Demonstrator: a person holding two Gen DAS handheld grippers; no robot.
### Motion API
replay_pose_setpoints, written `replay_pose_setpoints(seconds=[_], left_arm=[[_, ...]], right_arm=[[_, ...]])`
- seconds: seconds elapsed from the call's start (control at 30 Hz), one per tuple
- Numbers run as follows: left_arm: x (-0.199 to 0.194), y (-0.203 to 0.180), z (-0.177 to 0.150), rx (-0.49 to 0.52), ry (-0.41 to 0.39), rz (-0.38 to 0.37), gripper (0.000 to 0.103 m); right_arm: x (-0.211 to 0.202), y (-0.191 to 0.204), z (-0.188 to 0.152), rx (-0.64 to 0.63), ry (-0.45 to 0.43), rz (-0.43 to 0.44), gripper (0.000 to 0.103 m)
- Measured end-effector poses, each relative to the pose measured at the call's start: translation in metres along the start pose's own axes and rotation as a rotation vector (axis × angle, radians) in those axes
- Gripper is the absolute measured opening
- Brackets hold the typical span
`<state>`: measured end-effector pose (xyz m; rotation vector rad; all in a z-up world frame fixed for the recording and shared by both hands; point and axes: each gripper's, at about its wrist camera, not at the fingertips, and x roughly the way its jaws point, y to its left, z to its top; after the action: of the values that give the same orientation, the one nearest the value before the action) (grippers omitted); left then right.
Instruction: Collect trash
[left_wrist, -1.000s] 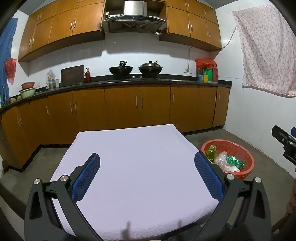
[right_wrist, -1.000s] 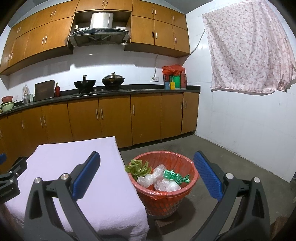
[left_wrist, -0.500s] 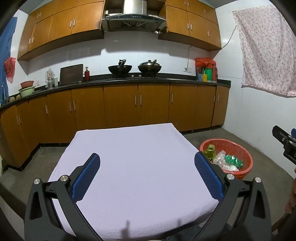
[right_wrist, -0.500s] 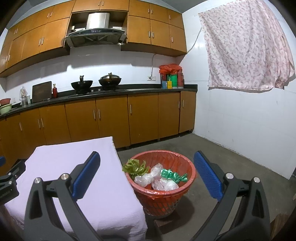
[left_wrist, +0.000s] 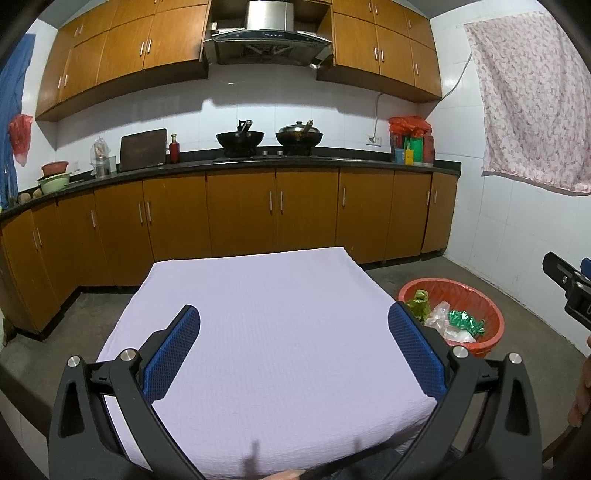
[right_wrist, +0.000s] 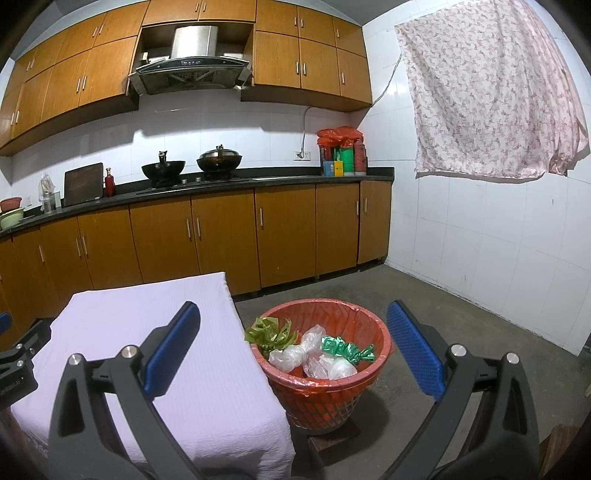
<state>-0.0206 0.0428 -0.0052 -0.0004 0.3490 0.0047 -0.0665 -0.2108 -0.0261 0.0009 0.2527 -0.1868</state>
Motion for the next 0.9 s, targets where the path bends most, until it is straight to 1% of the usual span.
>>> replay_pose_setpoints(seconds=[0.43, 0.9], left_arm=[[-0.0045, -0.0035, 0.0092, 0.010, -0.015, 0.002, 0.101], [-0.0044, -0.0034, 0.0091, 0.011, -0.013, 0.003, 0.101]], right_arm=[[-0.0001, 0.0007, -0.0012, 0.004, 0.002, 0.004, 0.099], [-0.0007, 0.0022, -0.0028, 0.007, 0.004, 0.007, 0.099]])
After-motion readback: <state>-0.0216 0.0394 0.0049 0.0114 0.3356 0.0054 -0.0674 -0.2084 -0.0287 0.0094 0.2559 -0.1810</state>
